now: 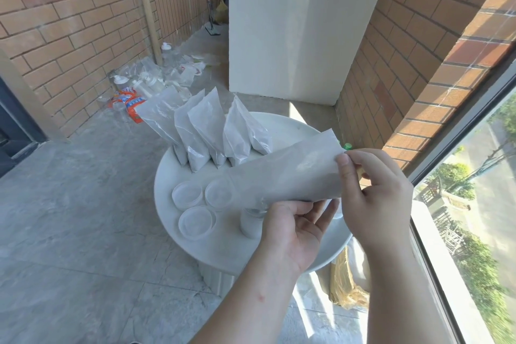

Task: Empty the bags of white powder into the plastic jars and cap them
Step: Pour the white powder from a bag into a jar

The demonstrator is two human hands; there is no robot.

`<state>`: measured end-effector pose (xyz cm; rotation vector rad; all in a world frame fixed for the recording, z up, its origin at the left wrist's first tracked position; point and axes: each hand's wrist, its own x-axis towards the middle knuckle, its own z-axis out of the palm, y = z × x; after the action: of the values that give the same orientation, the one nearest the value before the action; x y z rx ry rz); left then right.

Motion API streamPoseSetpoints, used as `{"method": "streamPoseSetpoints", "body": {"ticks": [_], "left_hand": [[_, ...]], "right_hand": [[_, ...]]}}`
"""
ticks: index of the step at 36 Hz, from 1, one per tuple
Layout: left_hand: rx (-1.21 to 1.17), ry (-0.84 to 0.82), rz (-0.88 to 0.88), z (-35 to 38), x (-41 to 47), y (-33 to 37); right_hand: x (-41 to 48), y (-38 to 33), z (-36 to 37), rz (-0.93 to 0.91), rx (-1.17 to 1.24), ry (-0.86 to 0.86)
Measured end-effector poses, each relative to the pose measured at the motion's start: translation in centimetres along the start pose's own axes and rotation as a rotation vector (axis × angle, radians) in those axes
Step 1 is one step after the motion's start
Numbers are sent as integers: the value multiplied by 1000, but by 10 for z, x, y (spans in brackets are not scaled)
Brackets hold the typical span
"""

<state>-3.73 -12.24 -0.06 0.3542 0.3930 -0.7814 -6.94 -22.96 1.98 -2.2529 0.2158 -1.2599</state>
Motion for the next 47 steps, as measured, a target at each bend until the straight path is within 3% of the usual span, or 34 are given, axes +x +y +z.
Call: {"method": "streamPoseSetpoints", "body": {"ticks": [23, 47], "left_hand": [[-34, 34, 22, -4, 5, 2], [-56, 41, 2, 5, -4, -2]], "right_hand": [[-3, -7, 9, -22, -46, 80], [-4, -8, 10, -60, -80, 41]]}}
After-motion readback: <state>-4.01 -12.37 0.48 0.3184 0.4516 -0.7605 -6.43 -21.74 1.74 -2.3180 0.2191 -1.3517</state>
